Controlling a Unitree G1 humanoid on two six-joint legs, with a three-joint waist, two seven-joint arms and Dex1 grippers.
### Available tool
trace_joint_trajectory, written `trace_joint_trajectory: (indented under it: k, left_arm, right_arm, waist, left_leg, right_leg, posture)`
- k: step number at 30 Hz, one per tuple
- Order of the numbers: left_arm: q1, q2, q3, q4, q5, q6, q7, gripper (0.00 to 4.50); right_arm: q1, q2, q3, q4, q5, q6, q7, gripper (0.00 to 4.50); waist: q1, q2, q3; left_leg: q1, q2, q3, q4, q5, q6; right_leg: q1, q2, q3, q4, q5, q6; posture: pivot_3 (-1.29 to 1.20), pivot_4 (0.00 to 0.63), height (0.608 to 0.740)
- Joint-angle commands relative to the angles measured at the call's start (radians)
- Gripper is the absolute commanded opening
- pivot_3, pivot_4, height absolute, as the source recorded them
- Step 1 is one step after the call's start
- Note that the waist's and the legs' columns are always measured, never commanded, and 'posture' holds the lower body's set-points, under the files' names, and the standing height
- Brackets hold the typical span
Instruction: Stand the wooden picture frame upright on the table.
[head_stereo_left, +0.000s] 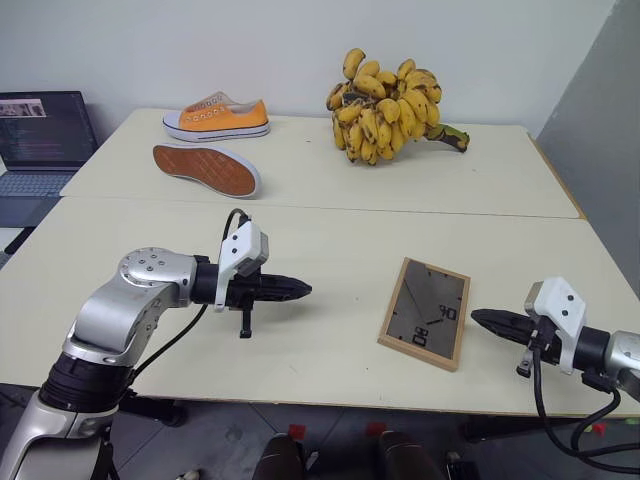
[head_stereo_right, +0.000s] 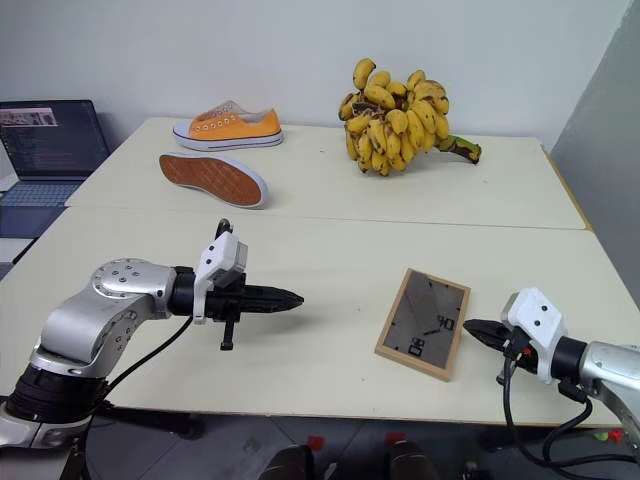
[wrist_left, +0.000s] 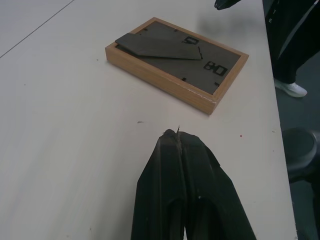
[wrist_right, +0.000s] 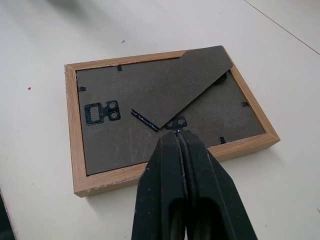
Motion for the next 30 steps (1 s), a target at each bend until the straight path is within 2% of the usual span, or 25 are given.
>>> trace_joint_trajectory:
  k: [1, 12, 30]
  left_arm:
    - [-0.011, -0.009, -0.002, -0.026, 0.019, -0.021, 0.025, 0.0]
    - [-0.039, -0.038, -0.001, -0.023, 0.022, -0.003, 0.061, 0.0]
    - [-0.189, -0.126, -0.057, 0.102, 0.078, 0.011, 0.115, 0.0]
  right_arm:
    - [-0.009, 0.005, -0.01, -0.015, 0.005, -0.017, 0.006, 0.04]
    - [-0.023, 0.022, -0.001, -0.014, -0.008, -0.012, -0.016, 0.04]
    - [0.002, 0.057, -0.013, -0.073, -0.023, 0.014, -0.11, 0.04]
  waist:
    - [0.0, 0.0, 0.0]
    - [0.001, 0.0, 0.0]
    - [0.004, 0.0, 0.0]
  left_leg:
    - [0.0, 0.0, 0.0, 0.0, 0.0, 0.0]
    - [0.0, 0.0, 0.0, 0.0, 0.0, 0.0]
    - [0.0, 0.0, 0.0, 0.0, 0.0, 0.0]
  right_leg:
    - [0.0, 0.0, 0.0, 0.0, 0.0, 0.0]
    - [0.0, 0.0, 0.0, 0.0, 0.0, 0.0]
    - [0.0, 0.0, 0.0, 0.001, 0.0, 0.0]
  posture:
    - [0.0, 0.15, 0.74]
    - [0.0, 0.15, 0.74]
    - [0.0, 0.15, 0.74]
